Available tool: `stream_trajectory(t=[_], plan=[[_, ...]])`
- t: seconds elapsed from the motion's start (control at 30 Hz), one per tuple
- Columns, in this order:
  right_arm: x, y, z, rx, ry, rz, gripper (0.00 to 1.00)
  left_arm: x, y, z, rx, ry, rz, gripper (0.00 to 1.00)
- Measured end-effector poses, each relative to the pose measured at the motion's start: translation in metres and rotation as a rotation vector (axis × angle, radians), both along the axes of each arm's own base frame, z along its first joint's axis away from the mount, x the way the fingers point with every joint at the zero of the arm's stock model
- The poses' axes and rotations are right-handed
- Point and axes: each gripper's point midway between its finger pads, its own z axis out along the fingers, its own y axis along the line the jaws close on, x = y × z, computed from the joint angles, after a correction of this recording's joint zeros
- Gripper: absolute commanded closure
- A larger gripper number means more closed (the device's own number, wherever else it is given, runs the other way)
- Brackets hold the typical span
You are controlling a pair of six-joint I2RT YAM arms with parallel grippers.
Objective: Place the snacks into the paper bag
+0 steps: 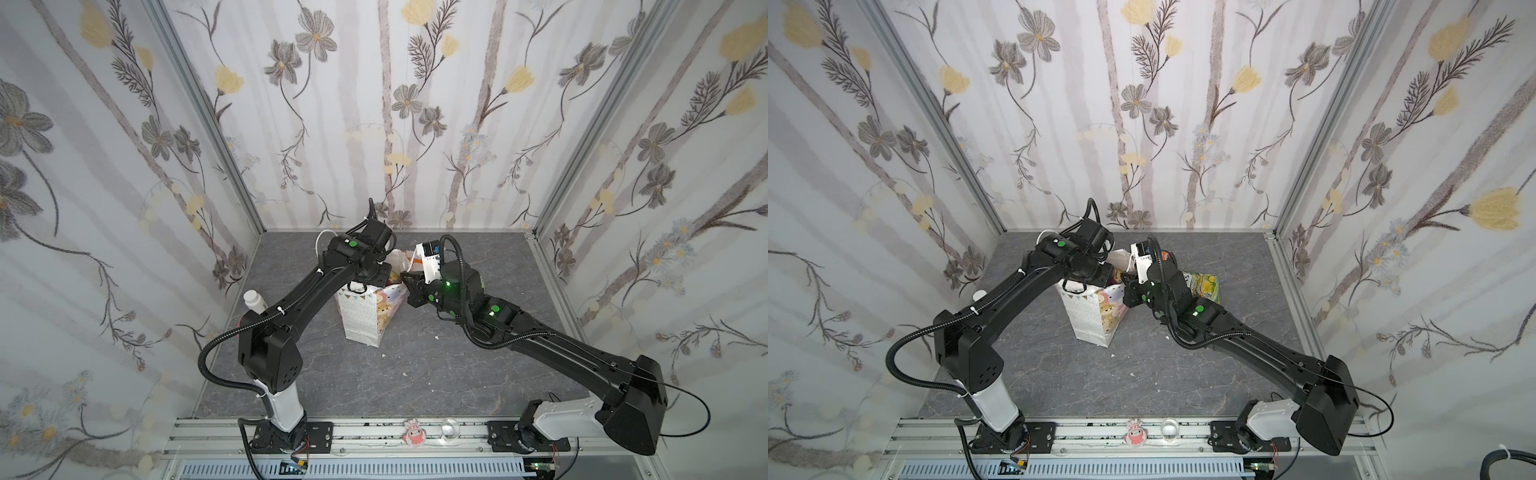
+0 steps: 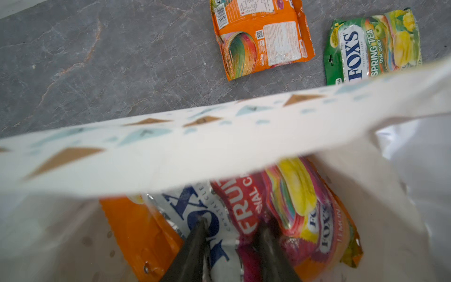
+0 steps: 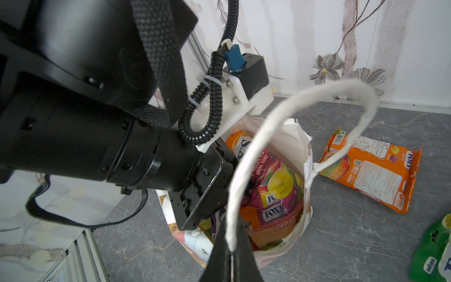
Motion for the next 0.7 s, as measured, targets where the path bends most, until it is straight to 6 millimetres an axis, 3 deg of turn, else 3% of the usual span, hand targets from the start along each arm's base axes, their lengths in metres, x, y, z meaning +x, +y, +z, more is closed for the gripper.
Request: stream_trajectory(t=[0.1, 0.17, 0.37, 0.43, 0.53, 0.6, 0.7], plan=[[0.000, 0.000, 0.000, 0.000, 0.000, 0.000, 1.00, 0.001, -0.002, 0.005, -0.009, -0.007, -0.003, 0.63], [0.000, 0.000, 0.000, 0.006, -0.005, 0.001, 0.99, 0.001, -0.002, 0.016, -0.019, -0.021, -0.004, 0.54], [-0.002, -0.002, -0.001, 0.017, -0.015, -0.001, 0.91, 0.000, 0.007, 0.097, -0.105, -0.217, 0.021, 0.36], [-0.001, -0.002, 0.001, 0.025, -0.023, -0.003, 0.87, -0.008, 0.019, 0.117, -0.119, -0.272, 0.046, 0.34], [0.001, -0.003, 0.006, 0.041, -0.039, -0.013, 0.74, -0.023, 0.045, 0.135, -0.132, -0.345, 0.099, 0.29], [0.003, -0.002, 0.006, 0.042, -0.045, -0.013, 0.66, -0.035, 0.072, 0.147, -0.141, -0.398, 0.158, 0.26], [0.005, 0.001, 0.000, 0.031, -0.039, -0.013, 0.64, -0.053, 0.120, 0.166, -0.178, -0.506, 0.274, 0.24]])
